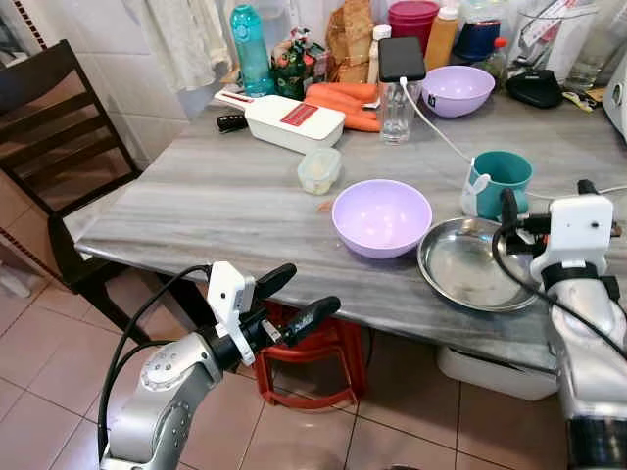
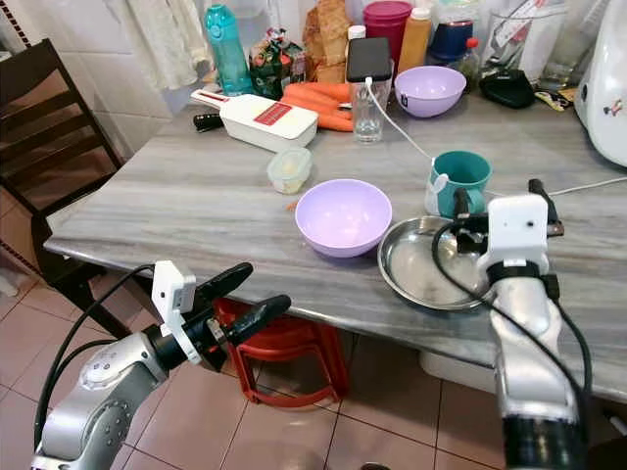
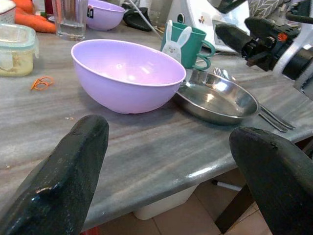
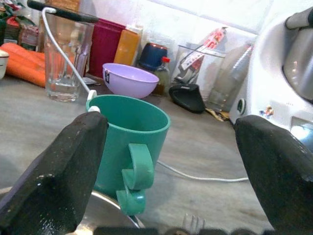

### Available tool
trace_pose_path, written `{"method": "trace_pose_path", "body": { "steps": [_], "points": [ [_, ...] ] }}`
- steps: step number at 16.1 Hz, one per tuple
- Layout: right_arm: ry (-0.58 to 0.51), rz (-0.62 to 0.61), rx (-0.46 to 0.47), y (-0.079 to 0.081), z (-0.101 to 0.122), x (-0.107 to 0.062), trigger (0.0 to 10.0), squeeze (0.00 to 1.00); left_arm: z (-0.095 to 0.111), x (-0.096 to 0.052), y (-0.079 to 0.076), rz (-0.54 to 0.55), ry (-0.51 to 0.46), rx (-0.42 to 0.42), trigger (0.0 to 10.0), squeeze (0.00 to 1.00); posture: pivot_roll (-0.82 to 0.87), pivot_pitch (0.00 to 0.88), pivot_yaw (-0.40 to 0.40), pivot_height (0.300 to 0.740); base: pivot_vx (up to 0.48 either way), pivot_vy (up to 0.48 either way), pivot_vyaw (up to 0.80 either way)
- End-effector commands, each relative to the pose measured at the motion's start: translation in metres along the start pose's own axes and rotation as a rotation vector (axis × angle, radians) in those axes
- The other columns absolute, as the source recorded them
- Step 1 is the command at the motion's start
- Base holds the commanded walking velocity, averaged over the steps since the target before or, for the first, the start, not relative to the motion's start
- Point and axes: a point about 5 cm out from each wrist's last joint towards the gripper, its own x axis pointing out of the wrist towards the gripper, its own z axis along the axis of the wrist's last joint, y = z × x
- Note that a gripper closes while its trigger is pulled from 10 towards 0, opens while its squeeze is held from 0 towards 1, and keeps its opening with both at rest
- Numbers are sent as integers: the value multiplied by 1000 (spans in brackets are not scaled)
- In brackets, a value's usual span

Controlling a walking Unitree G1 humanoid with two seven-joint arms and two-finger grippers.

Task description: Setting the table

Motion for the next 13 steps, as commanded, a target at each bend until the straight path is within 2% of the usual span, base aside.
{"method": "trace_pose_path", "body": {
  "steps": [1, 3, 6, 8, 9, 10, 11, 12, 13],
  "points": [
    [-13, -13, 0, 5, 5, -6, 10000, 1000, -1, -4, 4, 15, -2, 3, 10000, 0, -132, 64, 104, 740, 0, 0, 0],
    [-1, -30, 3, 9, 4, -16, 10000, 1000, -1, -4, 5, 22, -8, 2, 10000, 0, -135, 61, 104, 740, 0, 0, 0],
    [31, -23, 37, 24, 2, -33, 10000, 1000, -1, -5, 12, 73, -27, -2, 10000, 0, -140, 52, 101, 740, 0, 0, 0],
    [36, 7, 67, 37, 3, -37, 10000, 1000, 1, -8, 25, 189, -49, 46, 10000, 0, -139, 50, 101, 740, 0, 0, 0],
    [42, 35, 96, 45, 5, -38, 10000, 1000, 4, -10, 38, 326, -58, 107, 10000, 0, -134, 46, 100, 740, 0, 0, 0],
    [38, 55, 97, 49, 7, -40, 10000, 937, 7, -12, 45, 405, -75, 116, 10000, 0, -132, 46, 99, 740, 0, 0, 0],
    [32, 70, 99, 52, 9, -41, 10000, 576, 10, -15, 51, 488, -86, 129, 10000, 0, -131, 45, 99, 740, 0, 0, 0],
    [33, 79, 95, 54, 9, -42, 10000, 24, 8, -19, 58, 575, -75, 147, 10000, 0, -129, 45, 96, 740, 0, 0, 0],
    [26, 85, 89, 54, 11, -42, 10000, 0, 5, -21, 60, 631, -62, 152, 10000, 0, -129, 45, 94, 740, 0, 0, 0]
  ]
}}
